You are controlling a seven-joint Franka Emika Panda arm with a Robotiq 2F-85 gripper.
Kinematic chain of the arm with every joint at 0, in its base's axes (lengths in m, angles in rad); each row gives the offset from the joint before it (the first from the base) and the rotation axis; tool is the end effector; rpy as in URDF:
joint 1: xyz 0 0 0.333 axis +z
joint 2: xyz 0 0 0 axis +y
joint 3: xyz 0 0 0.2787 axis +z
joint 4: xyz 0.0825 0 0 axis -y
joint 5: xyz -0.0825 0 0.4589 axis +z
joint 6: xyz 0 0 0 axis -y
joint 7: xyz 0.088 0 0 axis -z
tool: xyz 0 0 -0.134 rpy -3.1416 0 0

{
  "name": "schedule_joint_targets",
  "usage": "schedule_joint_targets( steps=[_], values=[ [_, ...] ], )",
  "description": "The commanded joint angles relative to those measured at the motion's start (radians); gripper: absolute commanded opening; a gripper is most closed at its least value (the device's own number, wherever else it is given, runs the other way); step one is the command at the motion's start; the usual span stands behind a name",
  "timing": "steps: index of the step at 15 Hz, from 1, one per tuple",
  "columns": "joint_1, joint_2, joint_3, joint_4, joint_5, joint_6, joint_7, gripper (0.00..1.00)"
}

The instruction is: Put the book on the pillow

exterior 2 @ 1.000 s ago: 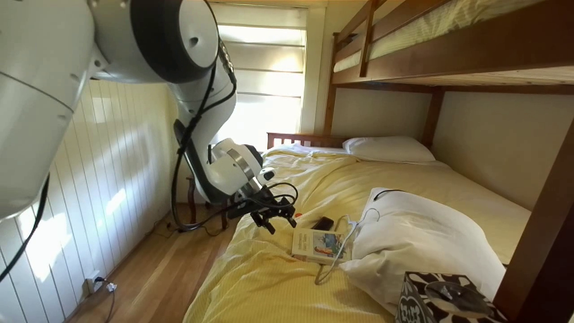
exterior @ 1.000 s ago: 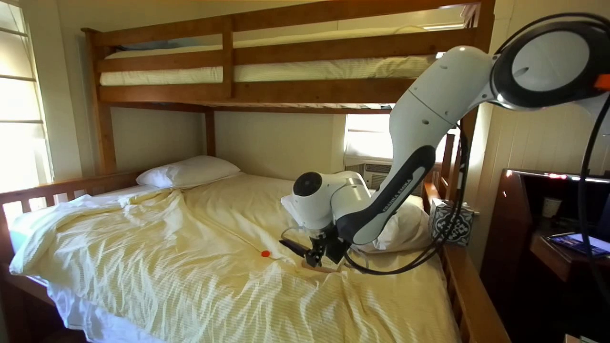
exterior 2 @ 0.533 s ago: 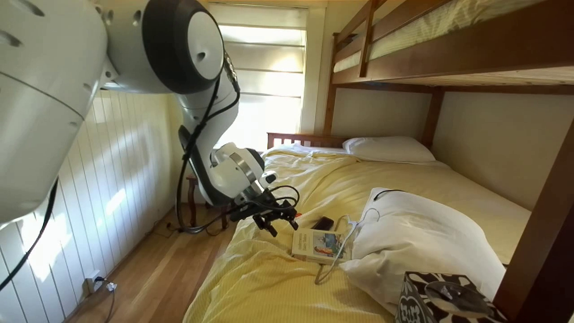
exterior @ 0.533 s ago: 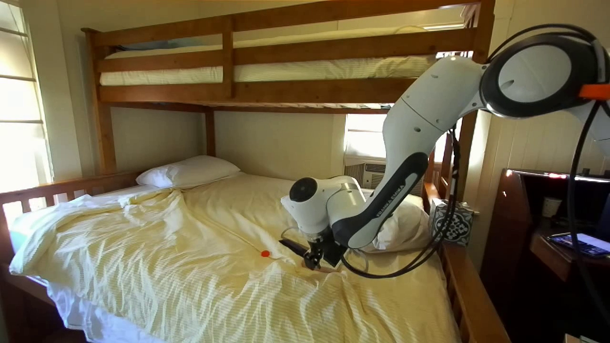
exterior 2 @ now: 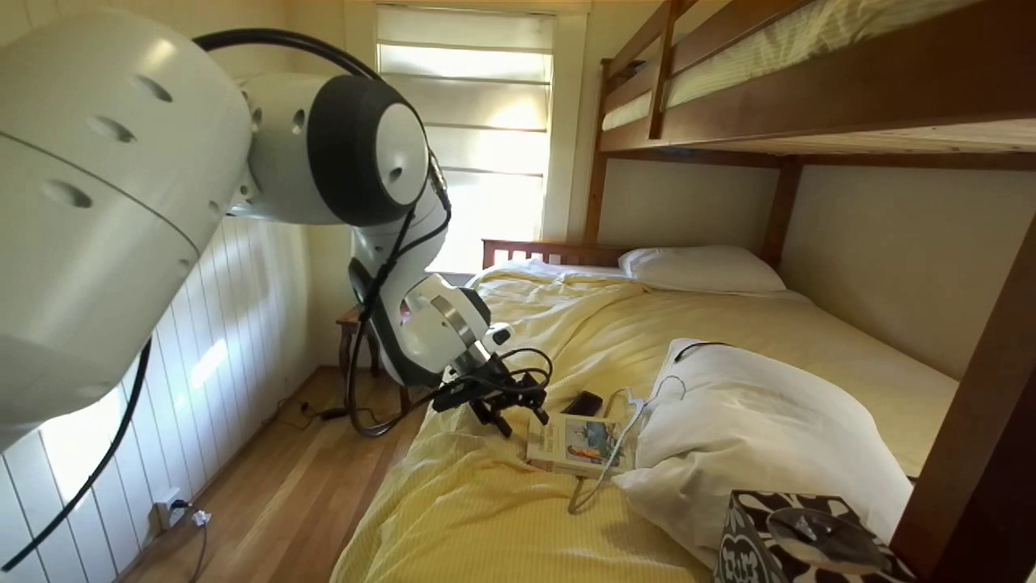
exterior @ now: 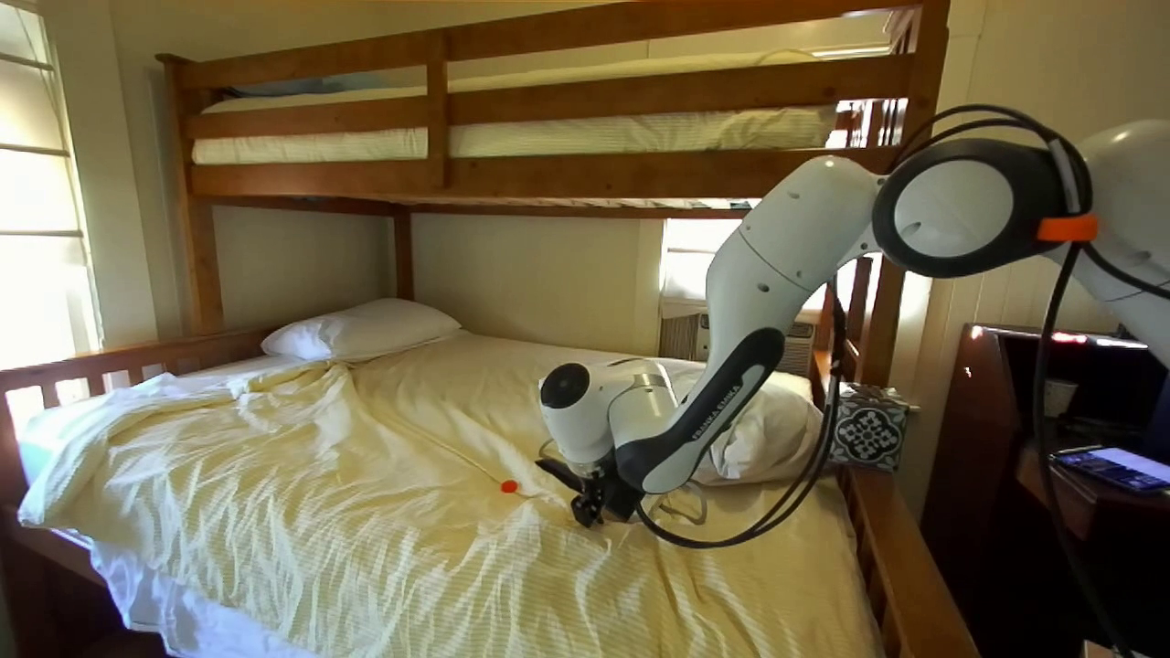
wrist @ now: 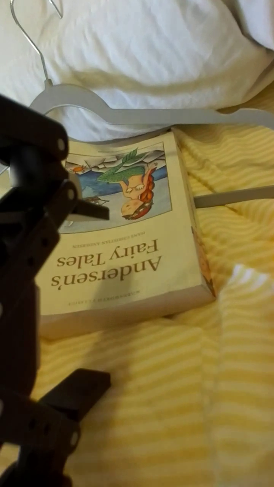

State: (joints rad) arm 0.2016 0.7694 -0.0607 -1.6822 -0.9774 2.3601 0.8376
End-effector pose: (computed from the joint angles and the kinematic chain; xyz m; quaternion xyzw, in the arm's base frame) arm 0.6928 0.0712 0.0439 0.9408 0.0354 0.1178 0.3159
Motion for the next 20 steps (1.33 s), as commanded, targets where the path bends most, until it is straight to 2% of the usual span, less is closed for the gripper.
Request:
schedule_joint_targets(
  steps=[1,5,13,16,20],
  values=[
    [-0.042,0.073,0.014,0.085,0.076,-0.011,-0.120,1.00],
    [-0.064,0.118,-0.011,0.126,0.162,-0.038,-0.247,1.00],
    [-0.029,0.099,-0.116,0.159,0.166,0.001,-0.197,1.00],
    [-0.010,0.097,-0.108,0.146,0.162,-0.007,-0.239,1.00],
    [-0.029,0.044,-0.048,0.074,0.190,0.059,-0.387,1.00]
  ],
)
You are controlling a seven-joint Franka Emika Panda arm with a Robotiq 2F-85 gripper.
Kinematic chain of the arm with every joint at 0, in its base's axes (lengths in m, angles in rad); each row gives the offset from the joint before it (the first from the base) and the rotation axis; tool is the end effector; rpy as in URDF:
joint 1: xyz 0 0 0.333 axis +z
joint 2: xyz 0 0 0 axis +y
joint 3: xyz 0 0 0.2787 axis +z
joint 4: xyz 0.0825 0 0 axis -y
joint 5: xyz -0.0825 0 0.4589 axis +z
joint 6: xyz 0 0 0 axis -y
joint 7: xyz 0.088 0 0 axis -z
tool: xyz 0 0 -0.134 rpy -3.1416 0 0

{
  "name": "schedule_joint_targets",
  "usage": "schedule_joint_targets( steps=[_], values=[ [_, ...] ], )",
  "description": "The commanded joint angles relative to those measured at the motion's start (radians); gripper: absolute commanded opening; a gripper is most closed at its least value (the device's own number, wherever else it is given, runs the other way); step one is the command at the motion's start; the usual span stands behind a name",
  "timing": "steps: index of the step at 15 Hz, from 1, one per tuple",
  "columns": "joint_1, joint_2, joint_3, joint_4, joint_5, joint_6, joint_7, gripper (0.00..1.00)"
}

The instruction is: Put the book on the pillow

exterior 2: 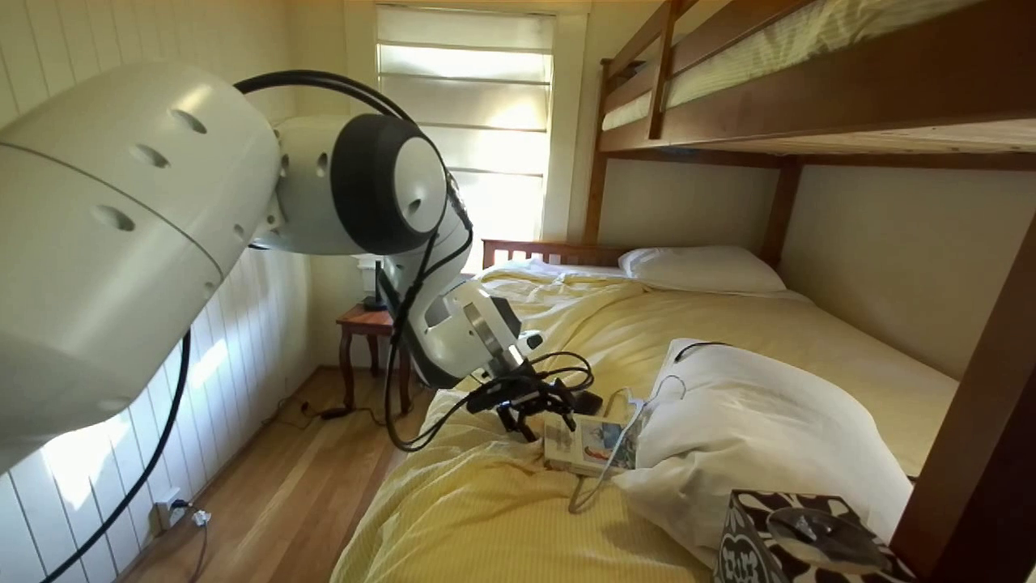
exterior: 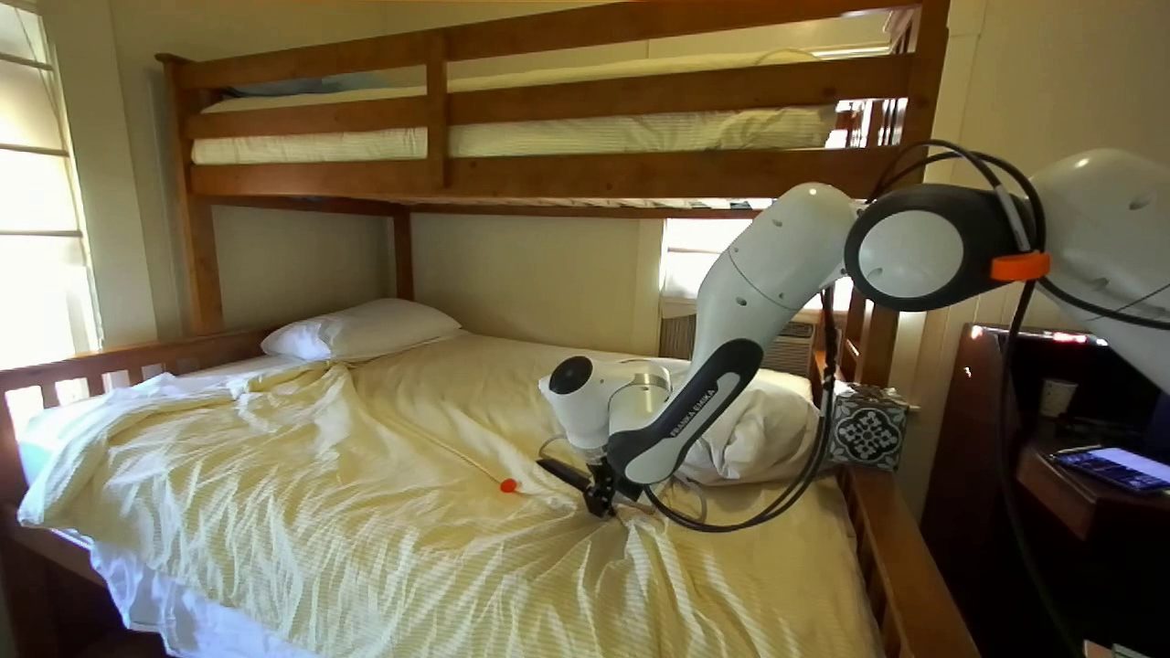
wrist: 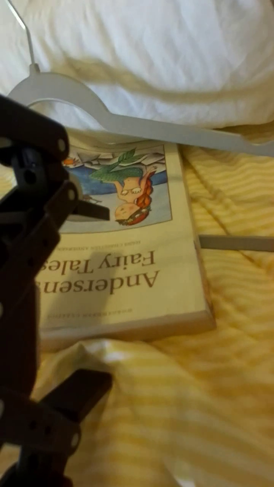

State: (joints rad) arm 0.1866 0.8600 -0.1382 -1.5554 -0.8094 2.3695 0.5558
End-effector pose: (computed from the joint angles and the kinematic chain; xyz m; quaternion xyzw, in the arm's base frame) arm 0.7234 0.0165 0.0397 0.9452 0.0729 0.0692 0.3107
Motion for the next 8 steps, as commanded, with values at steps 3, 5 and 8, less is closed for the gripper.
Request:
schedule_joint_targets(
  steps=[3,5,8],
  values=[
    [-0.056,-0.123,0.052,-0.129,0.047,0.094,-0.256,1.00],
    [-0.094,-0.185,0.061,-0.190,0.048,0.170,-0.343,1.00],
    [-0.117,-0.226,0.049,-0.228,0.052,0.139,-0.449,1.00]
  ],
)
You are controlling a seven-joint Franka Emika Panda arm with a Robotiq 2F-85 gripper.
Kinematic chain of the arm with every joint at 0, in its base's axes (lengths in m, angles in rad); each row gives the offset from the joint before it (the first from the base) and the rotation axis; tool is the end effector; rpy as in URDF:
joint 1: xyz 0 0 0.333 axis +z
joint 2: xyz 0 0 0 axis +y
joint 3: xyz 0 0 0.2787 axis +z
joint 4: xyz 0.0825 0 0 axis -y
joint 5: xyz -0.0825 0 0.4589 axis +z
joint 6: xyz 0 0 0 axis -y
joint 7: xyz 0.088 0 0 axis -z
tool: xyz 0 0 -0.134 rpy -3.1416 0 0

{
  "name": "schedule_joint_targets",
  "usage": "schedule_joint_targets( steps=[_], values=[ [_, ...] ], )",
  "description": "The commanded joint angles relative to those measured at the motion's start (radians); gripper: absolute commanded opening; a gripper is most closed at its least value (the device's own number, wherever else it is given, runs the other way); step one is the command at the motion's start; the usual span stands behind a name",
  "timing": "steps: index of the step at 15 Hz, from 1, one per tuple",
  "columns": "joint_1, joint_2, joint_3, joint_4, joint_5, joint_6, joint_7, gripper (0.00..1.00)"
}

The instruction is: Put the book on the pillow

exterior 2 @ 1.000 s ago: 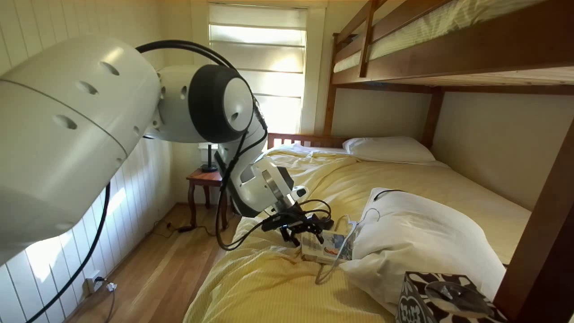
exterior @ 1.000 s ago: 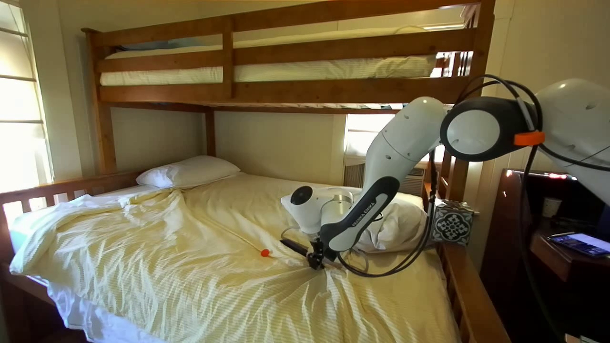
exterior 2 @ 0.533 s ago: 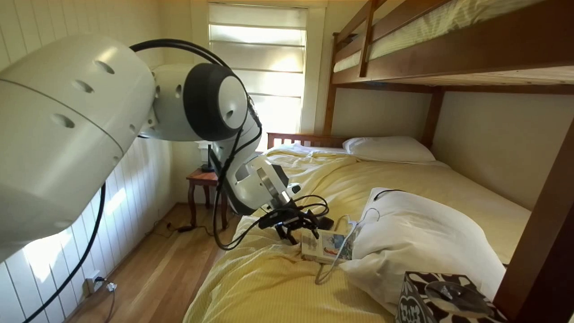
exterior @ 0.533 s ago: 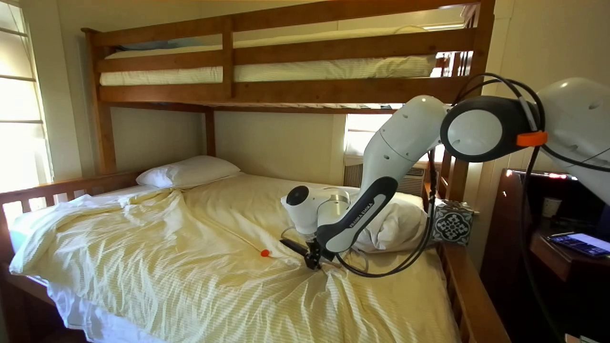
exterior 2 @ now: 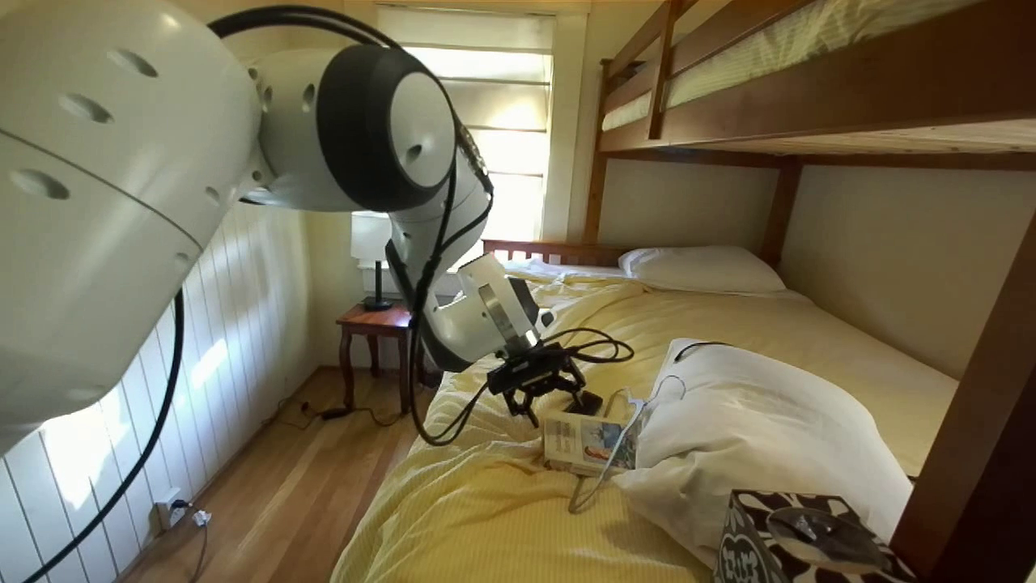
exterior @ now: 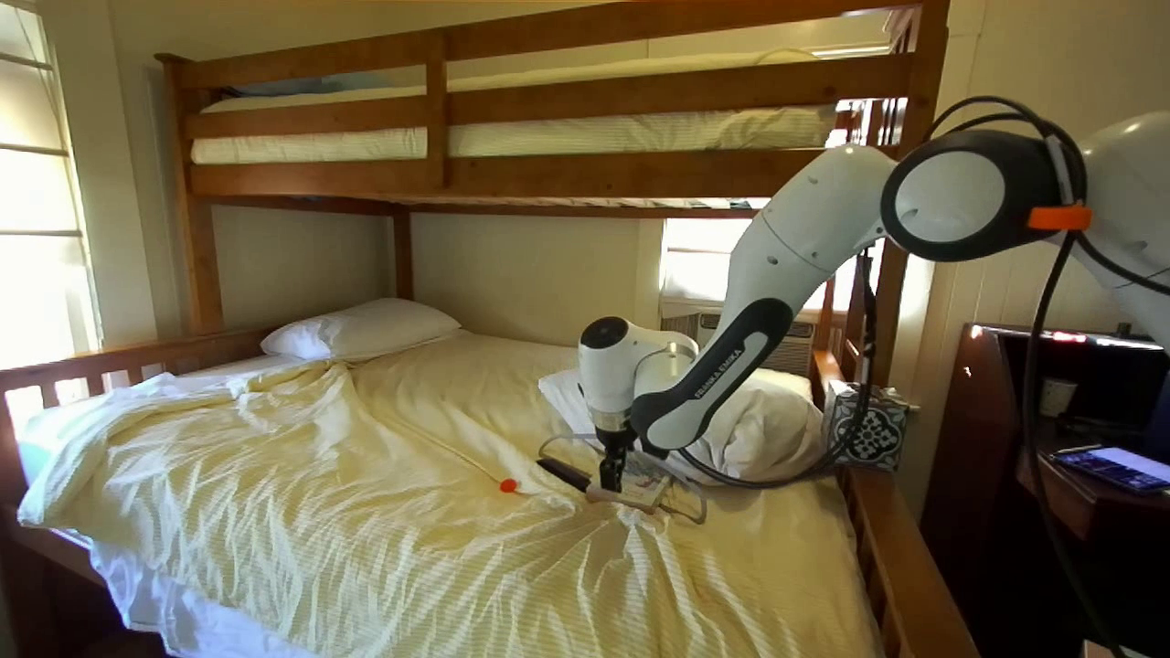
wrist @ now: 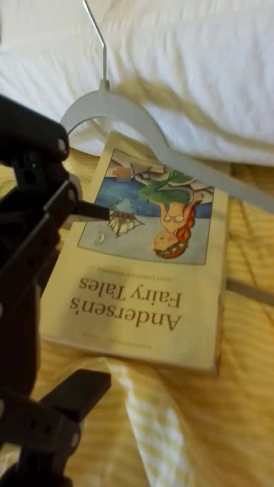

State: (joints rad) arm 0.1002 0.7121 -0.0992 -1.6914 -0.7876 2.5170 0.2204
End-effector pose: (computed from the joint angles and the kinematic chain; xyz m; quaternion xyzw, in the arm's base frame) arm 0.7194 -0.0029 0.0869 0.9384 0.2088 0.0768 0.2643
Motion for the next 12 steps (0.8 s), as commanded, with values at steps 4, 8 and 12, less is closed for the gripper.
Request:
schedule_joint_targets(
  steps=[4,8,12],
  values=[
    [-0.028,-0.105,0.015,-0.151,0.023,-0.034,-0.160,1.00],
    [0.006,-0.095,0.006,-0.172,0.027,-0.048,-0.076,1.00],
    [0.018,-0.091,-0.013,-0.162,0.036,-0.086,0.052,1.00]
  ],
)
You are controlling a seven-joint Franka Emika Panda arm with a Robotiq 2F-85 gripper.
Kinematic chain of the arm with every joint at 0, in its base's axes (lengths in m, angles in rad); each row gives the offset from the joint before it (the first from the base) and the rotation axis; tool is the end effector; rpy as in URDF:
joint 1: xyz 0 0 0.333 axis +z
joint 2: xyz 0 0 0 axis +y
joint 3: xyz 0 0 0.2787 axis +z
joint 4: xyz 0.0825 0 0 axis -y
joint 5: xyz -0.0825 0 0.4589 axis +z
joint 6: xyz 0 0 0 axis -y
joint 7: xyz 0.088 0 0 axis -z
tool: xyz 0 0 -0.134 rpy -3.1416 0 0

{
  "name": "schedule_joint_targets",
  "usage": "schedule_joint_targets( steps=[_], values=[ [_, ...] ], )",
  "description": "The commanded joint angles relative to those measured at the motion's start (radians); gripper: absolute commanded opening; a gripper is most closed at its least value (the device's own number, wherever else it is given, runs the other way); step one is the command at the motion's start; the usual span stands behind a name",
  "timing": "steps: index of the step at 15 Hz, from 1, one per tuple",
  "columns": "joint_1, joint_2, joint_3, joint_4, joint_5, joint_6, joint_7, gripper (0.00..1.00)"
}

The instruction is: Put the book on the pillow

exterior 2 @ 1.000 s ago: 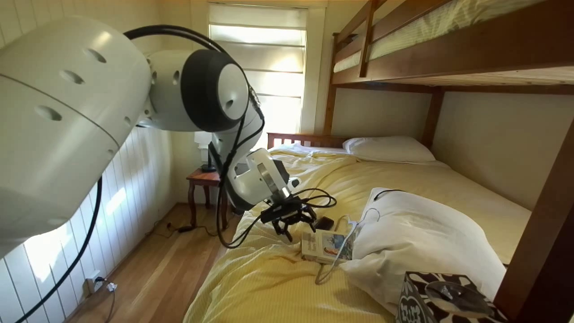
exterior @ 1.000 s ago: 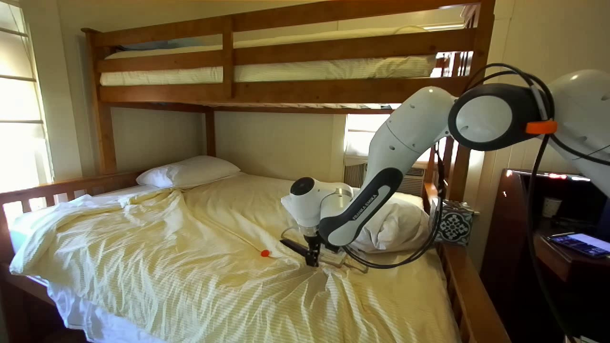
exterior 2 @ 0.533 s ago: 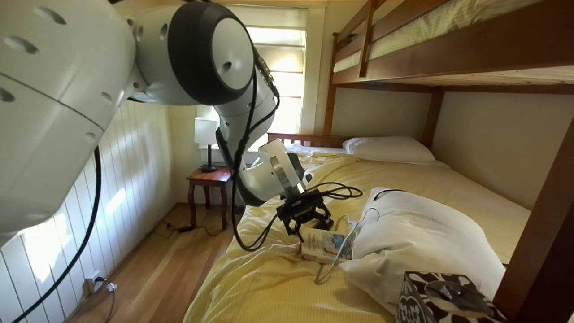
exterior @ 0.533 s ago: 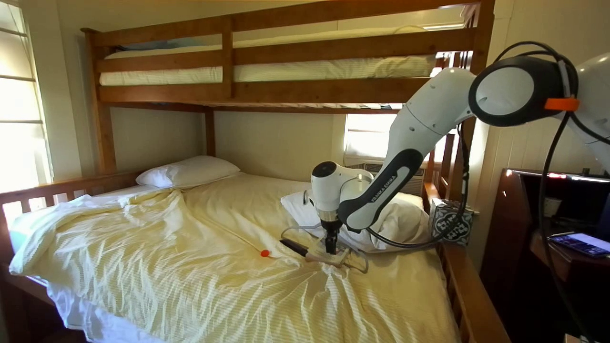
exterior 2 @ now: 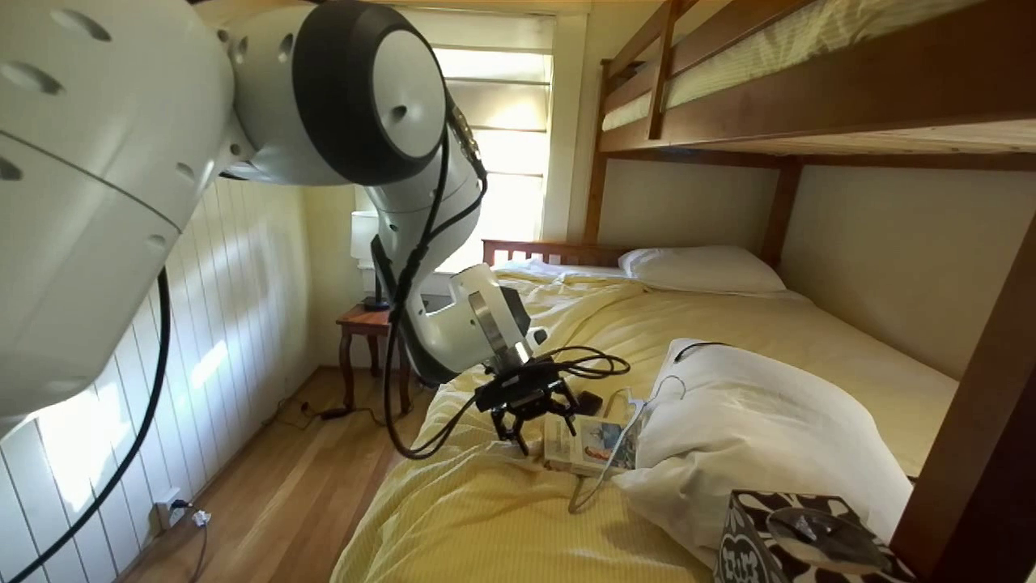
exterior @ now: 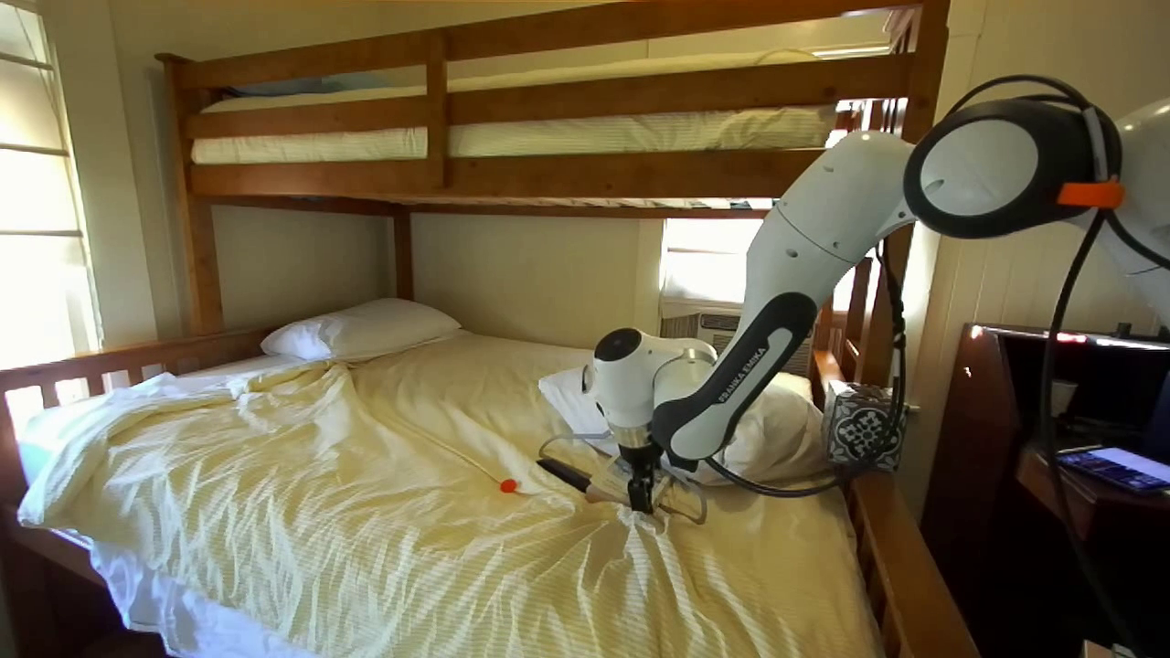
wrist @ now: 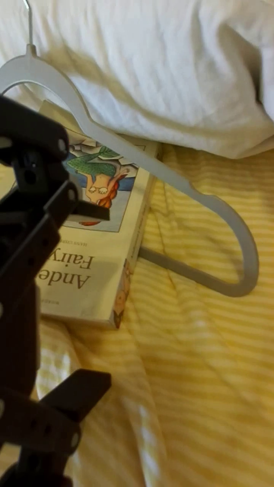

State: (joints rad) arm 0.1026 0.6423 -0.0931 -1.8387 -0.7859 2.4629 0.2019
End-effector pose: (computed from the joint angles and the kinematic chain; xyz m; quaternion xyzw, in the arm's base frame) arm 0.6699 -0.0073 0.0647 0.9393 0.2189 0.0146 0.2637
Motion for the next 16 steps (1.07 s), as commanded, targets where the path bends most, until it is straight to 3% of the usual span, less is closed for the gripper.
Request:
schedule_joint_targets(
  steps=[1,5,16],
  values=[
    [0.016,-0.019,-0.023,-0.010,0.036,-0.038,0.100,1.00],
    [0.024,0.026,-0.037,0.028,0.028,-0.028,0.193,1.00],
    [0.057,0.158,-0.070,0.189,0.068,-0.091,0.276,1.00]
  ],
)
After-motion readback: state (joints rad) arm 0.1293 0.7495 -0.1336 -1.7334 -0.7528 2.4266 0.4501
